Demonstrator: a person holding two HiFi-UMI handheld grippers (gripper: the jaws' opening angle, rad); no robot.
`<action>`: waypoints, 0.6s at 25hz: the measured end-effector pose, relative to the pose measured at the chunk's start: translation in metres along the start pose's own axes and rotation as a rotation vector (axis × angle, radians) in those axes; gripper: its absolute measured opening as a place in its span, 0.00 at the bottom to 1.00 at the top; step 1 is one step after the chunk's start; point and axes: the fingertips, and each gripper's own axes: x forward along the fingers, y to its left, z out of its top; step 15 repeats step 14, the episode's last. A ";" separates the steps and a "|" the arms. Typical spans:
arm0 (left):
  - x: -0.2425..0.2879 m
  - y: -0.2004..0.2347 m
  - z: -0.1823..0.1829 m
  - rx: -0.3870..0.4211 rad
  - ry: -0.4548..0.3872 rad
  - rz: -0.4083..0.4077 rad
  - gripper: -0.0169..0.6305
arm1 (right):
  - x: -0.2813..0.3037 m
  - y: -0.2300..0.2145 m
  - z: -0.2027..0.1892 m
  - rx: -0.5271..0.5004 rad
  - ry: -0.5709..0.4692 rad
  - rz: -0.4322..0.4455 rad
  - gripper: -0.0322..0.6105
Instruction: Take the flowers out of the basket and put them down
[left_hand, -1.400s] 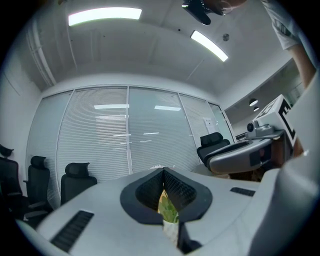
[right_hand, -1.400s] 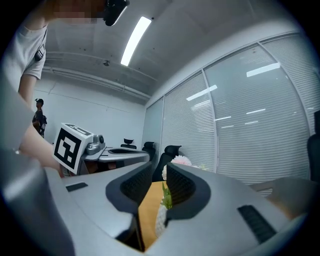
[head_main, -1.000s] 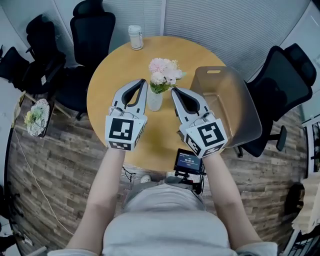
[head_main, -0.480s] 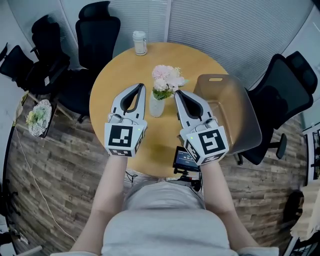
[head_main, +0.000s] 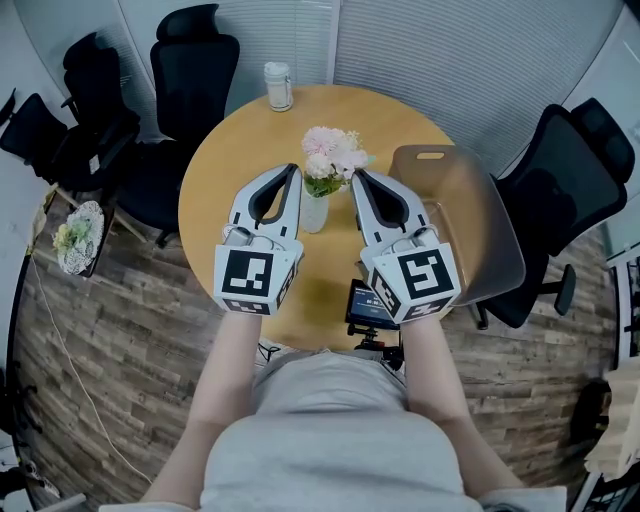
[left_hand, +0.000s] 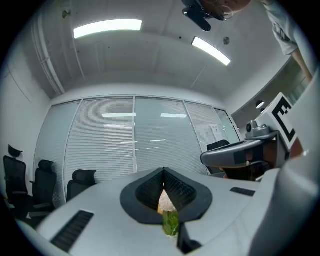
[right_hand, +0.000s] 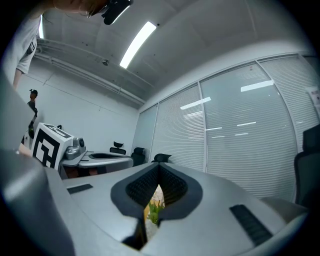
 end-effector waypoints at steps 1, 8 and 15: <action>0.000 -0.002 0.001 0.003 0.000 -0.005 0.03 | -0.001 0.000 0.001 0.003 -0.004 0.000 0.09; -0.001 0.002 0.007 0.001 -0.012 -0.001 0.03 | -0.003 -0.001 0.005 0.018 -0.008 -0.011 0.09; -0.002 0.000 0.010 0.005 -0.013 -0.010 0.03 | -0.004 0.003 0.011 -0.003 -0.022 -0.002 0.09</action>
